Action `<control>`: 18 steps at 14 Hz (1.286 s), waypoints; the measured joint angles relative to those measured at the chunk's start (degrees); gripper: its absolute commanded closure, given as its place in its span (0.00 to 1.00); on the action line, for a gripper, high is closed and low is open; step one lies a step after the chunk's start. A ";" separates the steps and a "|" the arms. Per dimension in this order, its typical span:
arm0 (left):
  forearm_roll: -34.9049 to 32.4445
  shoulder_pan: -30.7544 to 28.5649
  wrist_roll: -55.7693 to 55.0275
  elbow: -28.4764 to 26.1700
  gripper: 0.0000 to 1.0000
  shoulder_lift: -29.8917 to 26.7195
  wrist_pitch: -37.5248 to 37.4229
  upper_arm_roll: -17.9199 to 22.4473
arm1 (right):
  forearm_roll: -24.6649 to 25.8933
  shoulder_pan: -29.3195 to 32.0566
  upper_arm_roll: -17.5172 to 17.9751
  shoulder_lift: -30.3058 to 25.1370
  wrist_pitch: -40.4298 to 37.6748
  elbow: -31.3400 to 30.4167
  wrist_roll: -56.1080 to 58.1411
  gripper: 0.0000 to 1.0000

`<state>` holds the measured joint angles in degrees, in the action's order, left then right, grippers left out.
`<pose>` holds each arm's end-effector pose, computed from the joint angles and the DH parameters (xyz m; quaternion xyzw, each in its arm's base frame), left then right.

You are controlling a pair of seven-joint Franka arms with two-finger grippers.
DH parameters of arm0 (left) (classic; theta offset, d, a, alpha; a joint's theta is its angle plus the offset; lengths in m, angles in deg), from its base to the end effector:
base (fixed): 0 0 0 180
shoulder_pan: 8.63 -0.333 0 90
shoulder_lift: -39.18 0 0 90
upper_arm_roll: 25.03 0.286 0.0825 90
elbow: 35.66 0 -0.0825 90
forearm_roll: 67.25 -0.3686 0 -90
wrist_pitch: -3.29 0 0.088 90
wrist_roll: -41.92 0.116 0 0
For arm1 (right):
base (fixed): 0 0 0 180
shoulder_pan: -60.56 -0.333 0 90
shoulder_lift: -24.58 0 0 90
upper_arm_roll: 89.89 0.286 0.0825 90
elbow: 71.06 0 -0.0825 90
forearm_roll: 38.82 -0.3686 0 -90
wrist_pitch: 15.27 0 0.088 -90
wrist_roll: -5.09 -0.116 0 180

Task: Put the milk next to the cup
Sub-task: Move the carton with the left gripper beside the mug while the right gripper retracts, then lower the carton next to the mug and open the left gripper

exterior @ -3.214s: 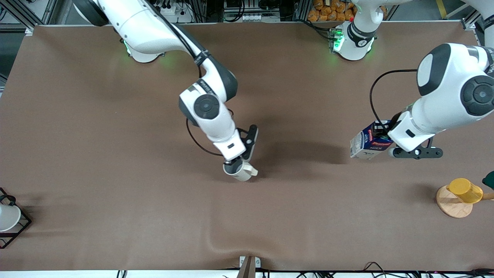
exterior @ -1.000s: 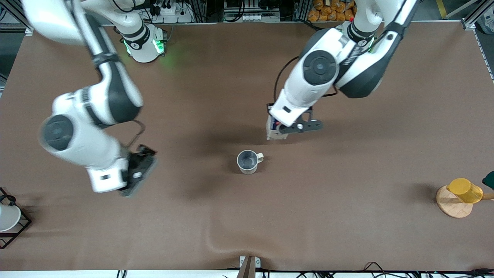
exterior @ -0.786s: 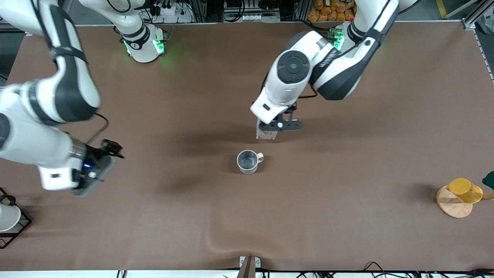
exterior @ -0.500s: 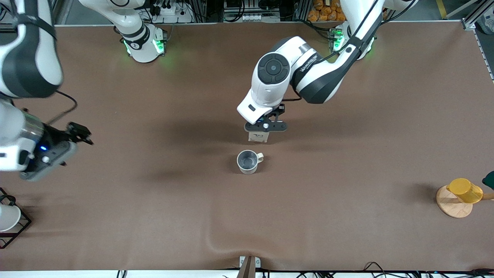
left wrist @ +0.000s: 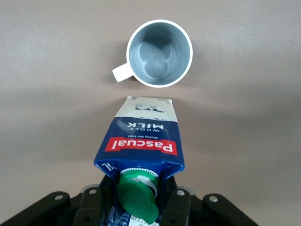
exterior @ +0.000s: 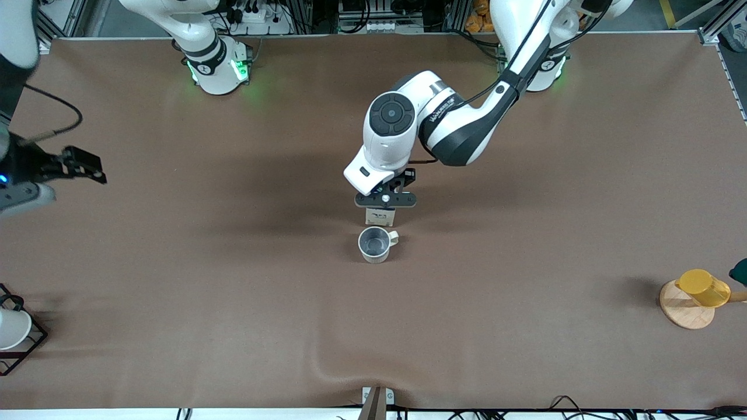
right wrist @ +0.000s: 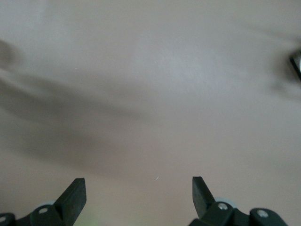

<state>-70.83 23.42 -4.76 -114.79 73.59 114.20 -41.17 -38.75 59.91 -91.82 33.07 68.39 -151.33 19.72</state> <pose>0.4836 -0.4826 0.3428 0.9987 -0.0021 -0.0447 0.0254 0.5678 -0.0114 0.5708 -0.9922 -0.1162 0.0445 0.0031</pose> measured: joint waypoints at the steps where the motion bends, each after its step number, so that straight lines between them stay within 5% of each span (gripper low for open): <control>1: 0.00 -0.01 0.00 0.03 0.56 0.11 0.00 0.27 | -0.03 0.20 -0.15 -1.22 -0.91 -0.17 -3.44 0.00; 7: 0.00 0.09 0.00 0.77 0.47 1.72 0.44 1.24 | -0.97 0.44 -0.54 -5.68 -3.33 -0.47 -14.97 0.00; 8: 0.00 0.17 0.00 0.85 0.39 2.04 0.57 1.24 | -0.97 0.44 -0.54 -6.32 -3.39 -0.47 -15.06 0.00; 10: 0.00 0.31 0.00 1.00 0.00 2.49 0.97 1.24 | -0.95 0.61 -0.76 -7.12 -3.86 -0.59 -13.45 0.00; 18: -0.05 0.15 -0.03 3.41 0.00 0.81 1.32 1.54 | -1.00 2.89 -0.96 -7.15 -1.84 -3.11 -9.62 0.00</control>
<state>-70.89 23.56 -4.78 -111.38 74.41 115.52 -39.64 -39.75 62.80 -92.78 25.92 66.55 -154.43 10.10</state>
